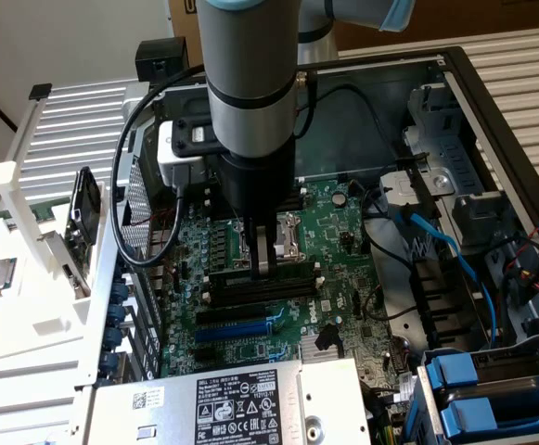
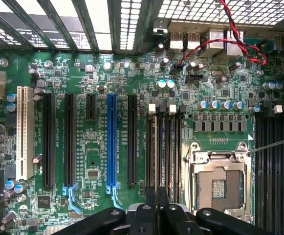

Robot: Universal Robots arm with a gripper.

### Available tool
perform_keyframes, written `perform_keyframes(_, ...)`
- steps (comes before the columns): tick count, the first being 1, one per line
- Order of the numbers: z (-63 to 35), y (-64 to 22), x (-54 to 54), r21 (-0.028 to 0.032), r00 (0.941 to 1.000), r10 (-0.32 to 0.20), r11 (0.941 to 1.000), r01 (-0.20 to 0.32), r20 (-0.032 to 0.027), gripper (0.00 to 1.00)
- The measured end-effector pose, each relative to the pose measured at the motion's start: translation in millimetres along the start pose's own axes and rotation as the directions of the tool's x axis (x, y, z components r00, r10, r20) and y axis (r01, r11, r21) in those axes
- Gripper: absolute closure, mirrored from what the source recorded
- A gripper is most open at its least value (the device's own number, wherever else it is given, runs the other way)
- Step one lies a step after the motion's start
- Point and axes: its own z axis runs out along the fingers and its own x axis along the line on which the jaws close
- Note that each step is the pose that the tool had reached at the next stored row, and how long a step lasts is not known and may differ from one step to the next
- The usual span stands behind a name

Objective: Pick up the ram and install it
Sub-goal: 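Insert the ram into the slot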

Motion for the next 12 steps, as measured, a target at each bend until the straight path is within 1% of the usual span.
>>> perform_keyframes(12,2.1,-0.4,0.8,-0.0001,1.0,0.0,1.0,0.0,-0.0002,0.88)
